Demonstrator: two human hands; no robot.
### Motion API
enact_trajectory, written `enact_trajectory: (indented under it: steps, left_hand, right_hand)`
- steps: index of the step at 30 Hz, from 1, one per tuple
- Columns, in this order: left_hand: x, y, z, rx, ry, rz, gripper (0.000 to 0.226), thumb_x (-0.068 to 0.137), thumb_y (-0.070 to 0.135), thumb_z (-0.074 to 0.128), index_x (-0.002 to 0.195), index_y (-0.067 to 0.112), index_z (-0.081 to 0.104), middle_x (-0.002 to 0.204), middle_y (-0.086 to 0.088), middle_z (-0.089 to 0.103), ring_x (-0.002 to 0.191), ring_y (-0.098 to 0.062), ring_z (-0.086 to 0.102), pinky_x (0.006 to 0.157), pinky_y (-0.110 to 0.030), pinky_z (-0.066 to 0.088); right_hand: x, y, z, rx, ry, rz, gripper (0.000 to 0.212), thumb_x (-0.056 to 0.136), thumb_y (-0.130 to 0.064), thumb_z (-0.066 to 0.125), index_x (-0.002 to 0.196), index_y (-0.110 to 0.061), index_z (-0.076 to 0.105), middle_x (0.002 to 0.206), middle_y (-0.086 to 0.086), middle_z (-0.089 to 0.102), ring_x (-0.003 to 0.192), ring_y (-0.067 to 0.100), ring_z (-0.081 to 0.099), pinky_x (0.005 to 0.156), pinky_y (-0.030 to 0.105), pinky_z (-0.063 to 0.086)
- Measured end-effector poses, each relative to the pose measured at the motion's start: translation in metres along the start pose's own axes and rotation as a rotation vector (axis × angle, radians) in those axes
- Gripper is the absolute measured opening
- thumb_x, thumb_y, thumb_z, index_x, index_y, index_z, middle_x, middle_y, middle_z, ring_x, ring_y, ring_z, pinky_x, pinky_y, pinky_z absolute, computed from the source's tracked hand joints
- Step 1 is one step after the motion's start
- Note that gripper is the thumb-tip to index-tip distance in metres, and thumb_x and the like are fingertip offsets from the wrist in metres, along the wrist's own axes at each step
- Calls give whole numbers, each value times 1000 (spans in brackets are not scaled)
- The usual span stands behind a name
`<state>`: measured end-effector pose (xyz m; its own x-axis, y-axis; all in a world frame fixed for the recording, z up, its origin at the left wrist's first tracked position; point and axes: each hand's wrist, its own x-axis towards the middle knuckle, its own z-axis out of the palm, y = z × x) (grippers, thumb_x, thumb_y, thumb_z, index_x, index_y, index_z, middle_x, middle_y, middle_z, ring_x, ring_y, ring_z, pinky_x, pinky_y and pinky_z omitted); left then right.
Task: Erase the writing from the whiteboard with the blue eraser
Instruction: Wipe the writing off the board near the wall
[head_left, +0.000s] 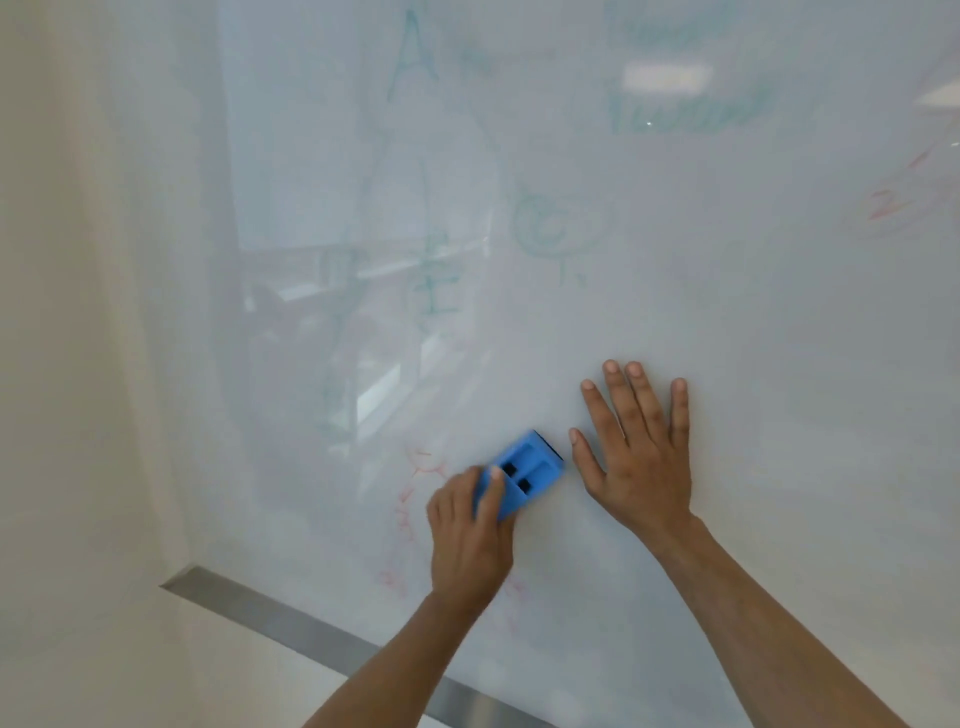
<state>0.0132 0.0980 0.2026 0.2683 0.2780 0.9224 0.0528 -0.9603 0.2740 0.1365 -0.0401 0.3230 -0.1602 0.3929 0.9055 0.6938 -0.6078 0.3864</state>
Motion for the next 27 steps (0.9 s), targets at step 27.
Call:
enact_trajectory:
  steps: [27]
  left_hand:
    - [-90,-23,9,-33,-187,-22,84,70,-11,75,141,13,37,135,-13,44,118,-32,49,96,-46,47]
  right_hand:
    - [-30,-27,23,-68,-1,-96,62,95,-34,55,151,-11,39,159,12,32,147,30,30,120,61,15]
